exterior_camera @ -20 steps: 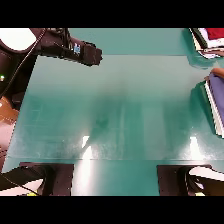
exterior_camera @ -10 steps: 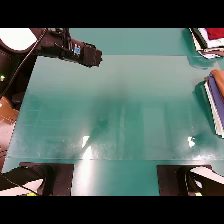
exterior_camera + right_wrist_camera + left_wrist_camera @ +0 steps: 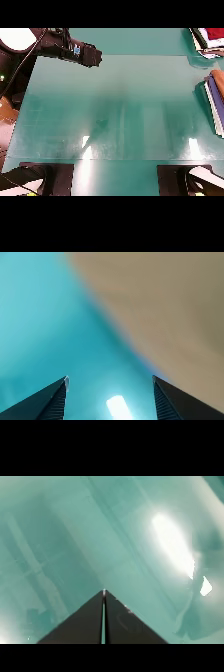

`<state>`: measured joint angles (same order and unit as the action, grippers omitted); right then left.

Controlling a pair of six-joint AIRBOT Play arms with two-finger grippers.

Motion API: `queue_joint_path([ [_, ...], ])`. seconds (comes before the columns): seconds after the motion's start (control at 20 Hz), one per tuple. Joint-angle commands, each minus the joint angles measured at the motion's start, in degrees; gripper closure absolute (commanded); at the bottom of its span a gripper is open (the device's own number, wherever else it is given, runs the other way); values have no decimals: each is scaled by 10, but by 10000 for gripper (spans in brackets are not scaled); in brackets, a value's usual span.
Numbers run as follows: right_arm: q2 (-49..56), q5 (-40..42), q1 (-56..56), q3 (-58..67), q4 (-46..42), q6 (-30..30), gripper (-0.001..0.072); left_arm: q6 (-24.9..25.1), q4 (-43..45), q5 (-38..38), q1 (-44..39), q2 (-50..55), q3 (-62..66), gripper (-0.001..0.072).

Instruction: Fold the shirts.

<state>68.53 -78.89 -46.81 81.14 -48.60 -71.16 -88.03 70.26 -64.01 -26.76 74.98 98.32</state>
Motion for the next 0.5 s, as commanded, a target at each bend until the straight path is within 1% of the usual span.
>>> queue_joint_path([
  [0.0, 0, 14, 161, 20, 50, -1, 127, -1, -1, -4, 0, 0, 0, 685],
  [0.05, 0, 25, 208, 20, 50, -1, 199, 0, -1, 0, 0, 0, 0, 685],
  [0.15, 0, 49, 295, 20, 50, 13, 431, 0, -1, 17, 0, 0, 0, 685],
  [0.2, 0, 58, 328, 20, 50, 22, 573, -1, -1, 26, 0, 0, 0, 685],
  [0.25, 0, 63, 358, 20, 50, 31, 693, 0, -1, 34, 0, 0, 0, 684],
  [0.45, 1, 79, 411, 20, 49, 33, 693, 0, -1, 56, 0, 0, 0, 684],
])
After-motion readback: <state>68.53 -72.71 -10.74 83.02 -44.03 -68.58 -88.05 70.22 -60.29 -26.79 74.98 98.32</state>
